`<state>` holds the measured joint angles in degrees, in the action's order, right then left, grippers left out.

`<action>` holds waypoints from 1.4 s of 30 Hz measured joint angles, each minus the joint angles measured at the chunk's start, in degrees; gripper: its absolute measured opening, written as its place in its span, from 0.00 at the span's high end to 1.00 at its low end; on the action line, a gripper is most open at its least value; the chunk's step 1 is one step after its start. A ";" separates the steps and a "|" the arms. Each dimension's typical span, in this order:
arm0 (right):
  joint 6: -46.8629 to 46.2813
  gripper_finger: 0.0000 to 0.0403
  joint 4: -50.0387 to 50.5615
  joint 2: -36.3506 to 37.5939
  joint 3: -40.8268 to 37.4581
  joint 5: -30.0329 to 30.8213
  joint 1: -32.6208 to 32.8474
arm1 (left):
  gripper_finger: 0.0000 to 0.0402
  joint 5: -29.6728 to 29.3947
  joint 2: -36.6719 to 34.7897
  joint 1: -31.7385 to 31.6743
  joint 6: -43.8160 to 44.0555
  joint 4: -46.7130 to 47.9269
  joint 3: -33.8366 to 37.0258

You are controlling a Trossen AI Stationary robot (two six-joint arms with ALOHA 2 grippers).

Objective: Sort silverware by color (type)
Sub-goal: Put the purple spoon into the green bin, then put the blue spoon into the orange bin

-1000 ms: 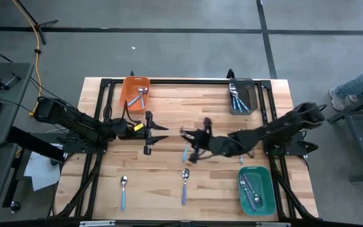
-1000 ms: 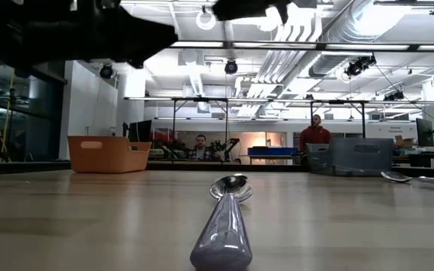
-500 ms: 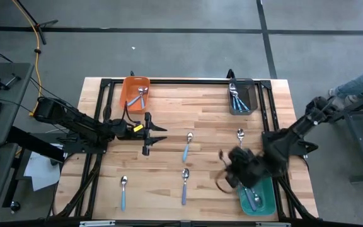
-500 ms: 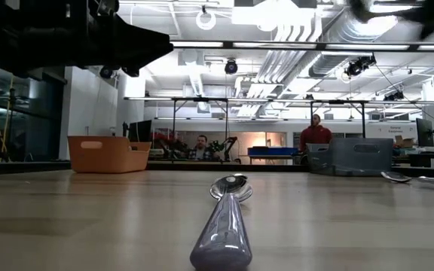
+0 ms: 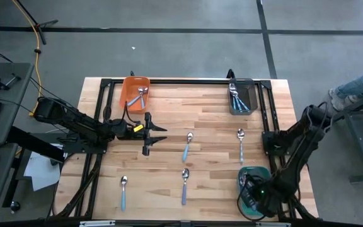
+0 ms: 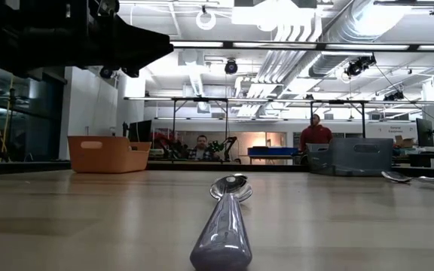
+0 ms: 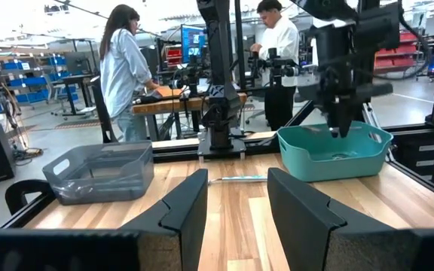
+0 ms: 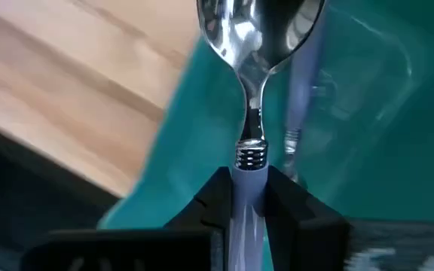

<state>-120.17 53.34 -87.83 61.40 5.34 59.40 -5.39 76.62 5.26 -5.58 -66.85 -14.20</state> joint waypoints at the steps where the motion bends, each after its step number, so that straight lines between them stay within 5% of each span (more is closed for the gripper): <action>1: -0.51 0.93 -0.04 -0.57 -0.28 -0.87 0.08 | 0.67 0.00 -0.02 0.02 0.00 0.00 0.00; 17: 7.35 0.91 -7.29 -2.23 -10.59 -10.51 -4.97 | 0.67 0.02 -0.02 0.00 1.03 0.02 0.00; 23: 12.86 0.76 -5.78 -2.23 -8.85 -11.09 -7.45 | 0.67 0.02 -0.02 0.01 1.05 0.24 0.00; 30: 18.27 0.62 6.99 -2.23 0.05 -12.90 -8.81 | 0.67 0.06 -0.02 0.01 2.61 2.32 0.00; 36: 23.38 0.71 15.92 -2.19 9.85 -3.83 -9.39 | 0.69 3.99 -0.02 0.03 5.46 10.14 -0.02; 42: 44.54 0.96 12.15 -2.16 12.17 9.54 -13.31 | 0.74 6.16 -0.02 0.71 6.03 19.31 -0.02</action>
<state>-75.63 65.49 -90.00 73.57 14.88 46.09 0.78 76.60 5.97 0.45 -47.54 -14.22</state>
